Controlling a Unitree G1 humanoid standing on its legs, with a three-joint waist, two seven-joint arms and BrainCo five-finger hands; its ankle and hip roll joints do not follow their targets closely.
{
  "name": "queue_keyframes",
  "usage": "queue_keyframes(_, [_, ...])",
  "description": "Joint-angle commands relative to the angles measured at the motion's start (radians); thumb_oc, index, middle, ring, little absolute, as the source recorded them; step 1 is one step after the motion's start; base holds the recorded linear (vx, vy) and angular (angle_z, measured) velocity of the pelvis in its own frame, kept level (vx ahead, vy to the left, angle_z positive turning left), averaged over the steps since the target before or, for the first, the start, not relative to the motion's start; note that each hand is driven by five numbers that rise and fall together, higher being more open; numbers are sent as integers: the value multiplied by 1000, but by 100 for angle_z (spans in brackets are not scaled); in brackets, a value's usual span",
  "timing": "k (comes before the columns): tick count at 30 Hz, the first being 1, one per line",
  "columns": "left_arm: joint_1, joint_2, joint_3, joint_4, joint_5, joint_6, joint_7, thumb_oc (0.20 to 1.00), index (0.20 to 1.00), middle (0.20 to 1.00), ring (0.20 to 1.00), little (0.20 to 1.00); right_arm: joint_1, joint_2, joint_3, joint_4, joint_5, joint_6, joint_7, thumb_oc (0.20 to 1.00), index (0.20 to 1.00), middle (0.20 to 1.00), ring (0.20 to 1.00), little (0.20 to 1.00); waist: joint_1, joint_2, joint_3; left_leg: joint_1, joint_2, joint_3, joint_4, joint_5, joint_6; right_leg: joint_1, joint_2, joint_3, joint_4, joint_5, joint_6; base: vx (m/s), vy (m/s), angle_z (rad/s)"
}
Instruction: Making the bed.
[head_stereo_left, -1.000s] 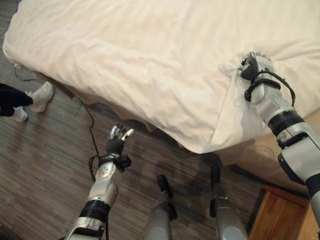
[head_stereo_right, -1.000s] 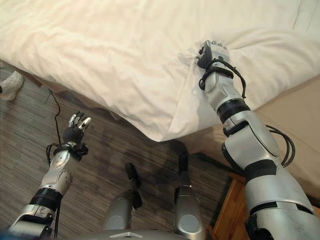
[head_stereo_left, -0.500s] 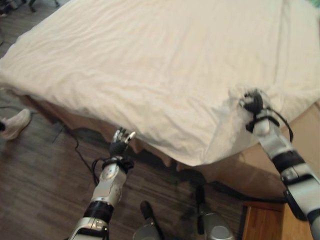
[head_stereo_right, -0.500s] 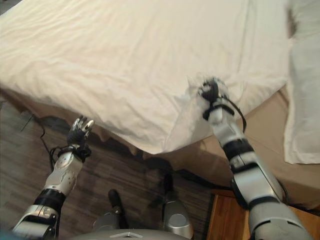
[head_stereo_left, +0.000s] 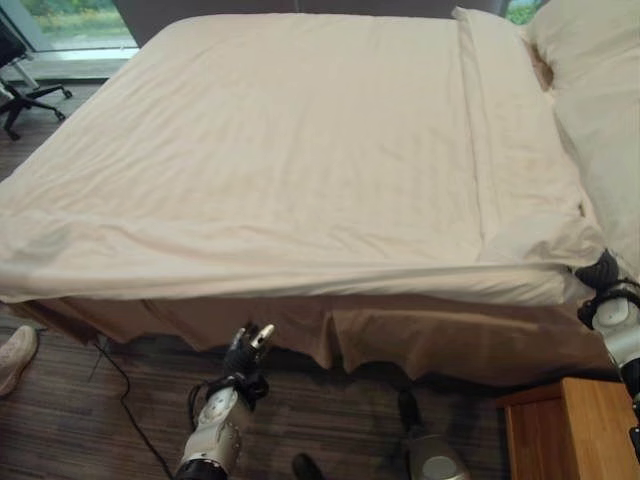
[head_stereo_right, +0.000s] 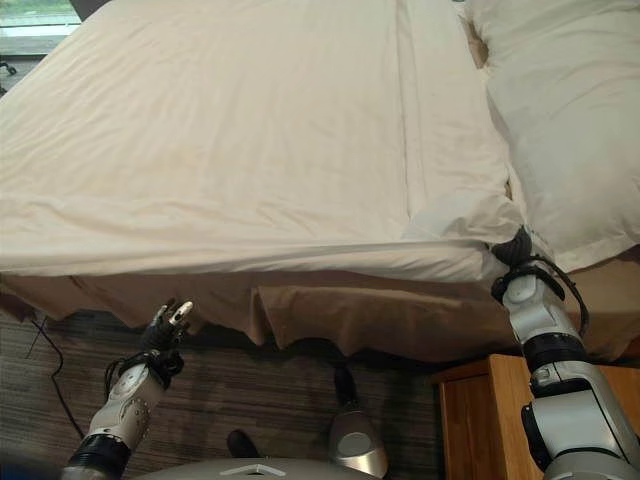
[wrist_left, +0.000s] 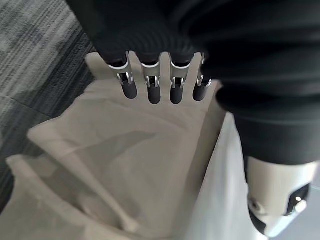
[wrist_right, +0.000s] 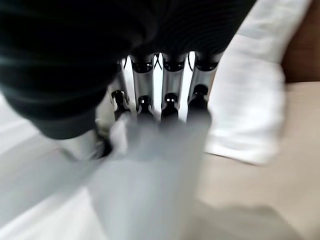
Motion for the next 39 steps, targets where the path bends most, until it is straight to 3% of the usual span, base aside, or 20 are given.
queue_keyframes(1, [-45, 8, 48, 0, -4, -42, 3, 1000, 1000, 1000, 1000, 1000, 4, -72, -59, 56, 28, 20, -22, 1000, 1000, 1000, 1000, 1000, -19, -36, 33, 87, 28, -18, 16, -73, -19, -64, -60, -52, 19, -20, 67, 3, 2, -20])
queue_keyframes(5, [-50, -23, 66, 28, 6, -39, 17, 1000, 1000, 1000, 1000, 1000, 255, 57, -140, 84, -25, 37, -39, 1000, 1000, 1000, 1000, 1000, -32, -34, 32, 96, 36, -26, 15, -75, -19, -49, -60, -68, 19, -23, 61, 15, -36, -13])
queue_keyframes(11, [-44, -61, 36, 34, 34, -23, 15, 1000, 1000, 1000, 1000, 1000, 397, 205, -152, 307, -19, 47, -34, 1000, 1000, 1000, 1000, 1000, -15, -55, 28, 97, 47, -50, 13, -71, -18, -19, -60, -99, 19, -34, 54, -3, -53, 8])
queue_keyframes(16, [-17, -58, 20, 2, 52, -7, 7, 1000, 1000, 1000, 1000, 1000, 433, 257, -166, 450, 19, 62, -19, 1000, 1000, 1000, 1000, 1000, 7, -78, 24, 93, 55, -65, 13, -68, -19, -1, -61, -118, 19, -37, 54, -24, -46, 8])
queue_keyframes(21, [5, -54, 30, -15, 55, -1, 1, 1000, 1000, 1000, 1000, 1000, 426, 237, -182, 379, 52, 47, -28, 1000, 1000, 1000, 1000, 1000, 10, -103, 10, 95, 58, -63, 13, -63, -19, -2, -55, -111, 19, -32, 54, 0, 0, 0])
queue_keyframes(22, [17, -58, 41, -29, 64, -1, 6, 1000, 1000, 1000, 1000, 1000, 433, 192, -207, 188, 57, 30, -52, 200, 200, 200, 200, 200, -1, -117, 5, 101, 60, -59, 14, -69, -18, -2, -48, -103, 19, -32, 59, -22, 32, -2])
queue_keyframes(26, [32, -73, 85, -53, 122, -2, 35, 1000, 1000, 1000, 1000, 1000, 501, 97, -392, -396, -128, 51, -210, 200, 200, 200, 200, 200, -29, -122, -21, 109, 59, -59, 14, -77, -16, -6, -45, -93, 19, -28, 67, 24, 58, -14])
queue_keyframes(29, [40, -79, 81, -61, 131, -8, 28, 1000, 1000, 1000, 1000, 1000, 437, 92, -449, -550, -191, 29, -304, 200, 200, 200, 200, 200, -27, -121, -40, 112, 59, -68, 14, -80, -13, -5, -43, -94, 20, -27, 69, 23, 44, 4])
queue_keyframes(34, [65, -75, 46, -99, 122, -6, 4, 1000, 1000, 1000, 1000, 1000, 313, 101, -438, -699, -211, -15, -362, 200, 200, 200, 200, 200, -10, -130, -62, 114, 63, -79, 13, -80, -12, 1, -39, -94, 20, -27, 68, 5, 9, -1])
queue_keyframes(36, [69, -66, 30, -110, 106, -6, 1, 1000, 1000, 1000, 1000, 1000, 245, 160, -409, -724, -63, -86, -362, 200, 200, 200, 200, 200, -4, -133, -69, 112, 64, -83, 13, -76, -13, 2, -39, -96, 21, -26, 66, 0, 0, 0])
queue_keyframes(37, [69, -64, 32, -110, 105, -6, 1, 1000, 1000, 1000, 1000, 1000, 242, 160, -407, -720, -60, -89, -363, 200, 200, 200, 200, 200, -5, -136, -69, 108, 63, -83, 13, -70, -13, -1, -40, -95, 19, -20, 63, 0, 0, 0])
queue_keyframes(38, [45, -64, 16, -104, 91, 2, 10, 1000, 1000, 1000, 1000, 1000, 201, 291, -405, -742, 303, -240, -296, 200, 200, 200, 200, 200, -10, -136, -73, 109, 63, -82, 13, -68, -15, 2, -40, -95, 19, -20, 61, 0, 0, 0])
queue_keyframes(39, [33, -64, 7, -95, 85, 4, 14, 1000, 1000, 1000, 1000, 1000, 178, 337, -410, -711, 479, -293, -258, 200, 200, 200, 200, 200, -12, -135, -75, 110, 64, -81, 13, -68, -16, 3, -42, -94, 19, -20, 60, 35, -5, -1])
